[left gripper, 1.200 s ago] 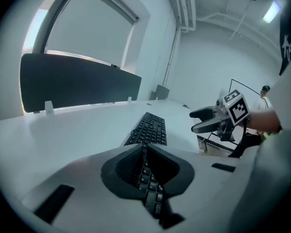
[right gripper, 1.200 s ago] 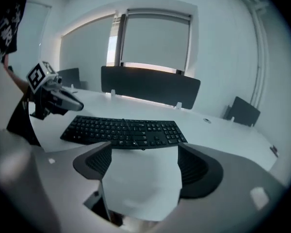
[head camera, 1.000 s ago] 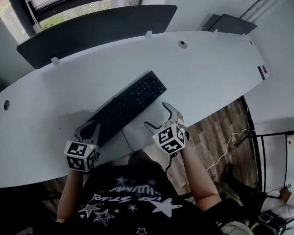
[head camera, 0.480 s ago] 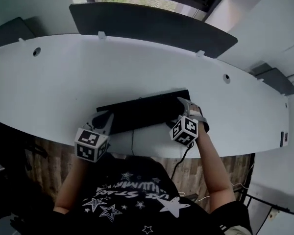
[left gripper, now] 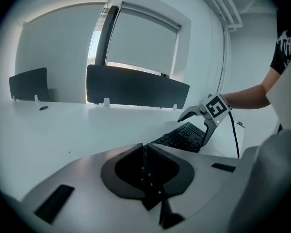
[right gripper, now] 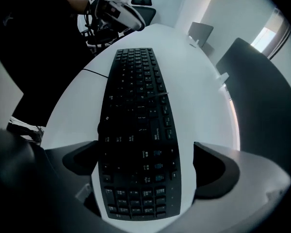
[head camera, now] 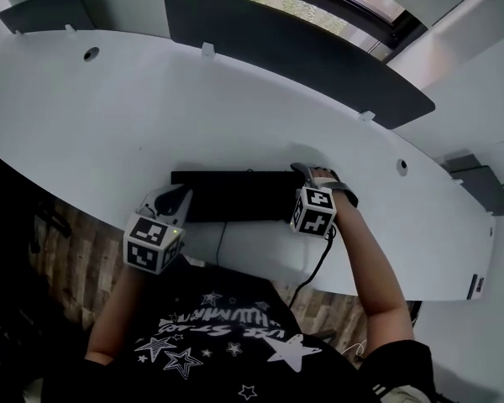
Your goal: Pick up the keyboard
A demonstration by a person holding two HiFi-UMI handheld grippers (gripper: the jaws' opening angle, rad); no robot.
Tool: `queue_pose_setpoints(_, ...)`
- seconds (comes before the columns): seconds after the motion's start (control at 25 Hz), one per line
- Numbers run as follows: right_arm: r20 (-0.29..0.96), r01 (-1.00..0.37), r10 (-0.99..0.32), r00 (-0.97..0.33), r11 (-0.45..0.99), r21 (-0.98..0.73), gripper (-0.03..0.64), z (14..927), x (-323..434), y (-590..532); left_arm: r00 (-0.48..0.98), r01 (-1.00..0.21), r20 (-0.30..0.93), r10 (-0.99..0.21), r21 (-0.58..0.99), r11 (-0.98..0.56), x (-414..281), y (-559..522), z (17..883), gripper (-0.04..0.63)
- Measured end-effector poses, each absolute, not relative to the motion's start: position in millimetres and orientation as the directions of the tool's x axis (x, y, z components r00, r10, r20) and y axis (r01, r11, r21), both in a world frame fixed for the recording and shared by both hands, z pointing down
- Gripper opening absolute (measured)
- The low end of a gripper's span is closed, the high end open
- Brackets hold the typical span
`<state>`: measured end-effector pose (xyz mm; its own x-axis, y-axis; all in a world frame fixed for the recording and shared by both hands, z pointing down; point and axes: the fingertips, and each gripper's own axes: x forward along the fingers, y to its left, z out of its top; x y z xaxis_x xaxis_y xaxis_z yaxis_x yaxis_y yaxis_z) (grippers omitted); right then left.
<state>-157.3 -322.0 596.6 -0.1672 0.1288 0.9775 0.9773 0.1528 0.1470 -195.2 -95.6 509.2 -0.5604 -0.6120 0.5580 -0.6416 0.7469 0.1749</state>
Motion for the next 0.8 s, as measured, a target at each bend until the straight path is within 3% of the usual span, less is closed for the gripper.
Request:
queue_pose_setpoints(0.44, 0.995, 0.997, 0.101, 0.014, 0.077, -0.022, 0.577, 617.6, -149.5, -311.2, -0.568, -0.618, 0.572, -0.591, 0.177, 0.766, -193.1, -102.4, 515.6, 0.012)
queue_pose_setpoints(0.64, 1.0, 0.995, 0.004, 0.021, 0.093, -0.022, 0.577, 621.1, -149.1, -311.8, -0.547, -0.638, 0.573, -0.61, 0.186, 0.747, -192.7, -105.4, 523.0, 0.012)
queue_pose_setpoints(0.8, 1.0, 0.996, 0.0, 0.005, 0.089, -0.005, 0.575, 622.3, -152.1, -308.5, -0.544, -0.649, 0.57, -0.616, 0.18, 0.739, -195.7, -110.7, 520.8, 0.012)
